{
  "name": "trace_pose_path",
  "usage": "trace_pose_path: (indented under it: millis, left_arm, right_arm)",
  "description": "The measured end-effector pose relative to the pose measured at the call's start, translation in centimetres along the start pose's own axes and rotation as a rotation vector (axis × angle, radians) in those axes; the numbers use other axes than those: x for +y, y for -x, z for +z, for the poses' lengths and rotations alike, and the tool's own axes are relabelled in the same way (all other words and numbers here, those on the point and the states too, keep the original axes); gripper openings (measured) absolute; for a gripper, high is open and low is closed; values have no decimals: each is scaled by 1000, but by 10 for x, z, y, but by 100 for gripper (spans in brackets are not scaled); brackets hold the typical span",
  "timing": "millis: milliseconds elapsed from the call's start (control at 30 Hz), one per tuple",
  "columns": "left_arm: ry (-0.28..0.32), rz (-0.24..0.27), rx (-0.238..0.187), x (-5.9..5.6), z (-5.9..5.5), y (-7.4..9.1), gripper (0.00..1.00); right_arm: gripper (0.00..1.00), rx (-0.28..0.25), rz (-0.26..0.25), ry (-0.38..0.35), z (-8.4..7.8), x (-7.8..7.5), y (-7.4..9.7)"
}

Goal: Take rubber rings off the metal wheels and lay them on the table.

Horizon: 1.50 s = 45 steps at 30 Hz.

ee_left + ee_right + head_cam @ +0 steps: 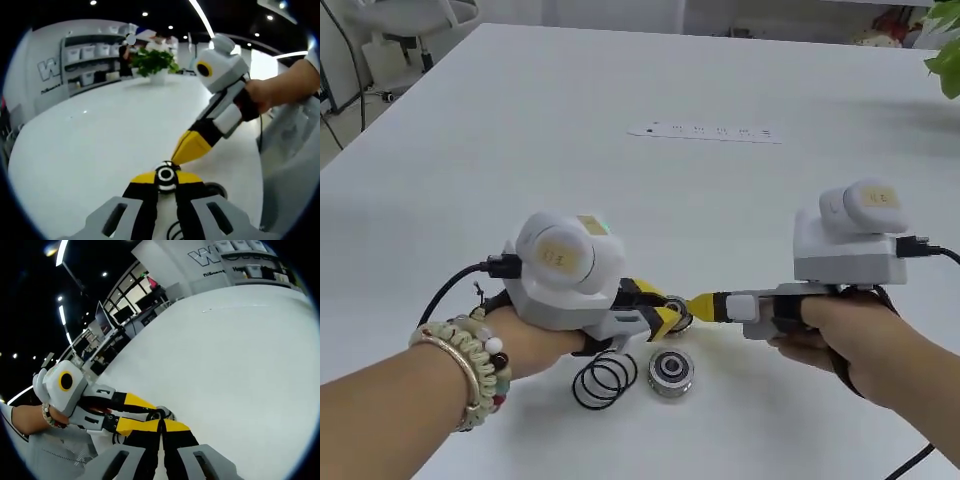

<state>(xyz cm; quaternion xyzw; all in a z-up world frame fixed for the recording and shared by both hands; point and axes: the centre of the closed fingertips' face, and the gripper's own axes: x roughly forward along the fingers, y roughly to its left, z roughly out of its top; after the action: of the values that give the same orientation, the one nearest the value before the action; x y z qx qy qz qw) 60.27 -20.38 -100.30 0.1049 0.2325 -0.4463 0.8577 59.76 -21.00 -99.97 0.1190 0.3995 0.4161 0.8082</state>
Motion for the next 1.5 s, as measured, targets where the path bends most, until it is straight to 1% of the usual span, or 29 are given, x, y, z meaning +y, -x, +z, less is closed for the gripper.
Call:
trace_pose_path:
  millis: [333, 500, 767, 900, 1200, 1500]
  left_arm:
    - [-3, 0, -2, 0, 0, -1, 13]
    - [-12, 1, -1, -1, 0, -2, 13]
    - [-11, 4, -6, 0, 0, -2, 14]
    - [-22, 5, -5, -1, 0, -3, 14]
    - [-16, 8, -12, -1, 1, -4, 14]
    - [-13, 5, -15, -1, 1, -4, 14]
  right_arm:
    - [0, 2, 2, 4, 0, 1, 0]
    - [0, 11, -1, 13, -2, 1, -1]
    - [0, 9, 7, 9, -1, 3, -1]
    - [0, 14, 14, 19, -2, 5, -2]
    - [0, 11, 17, 33, -1, 5, -2]
    - [0, 10, 23, 32, -1, 7, -1]
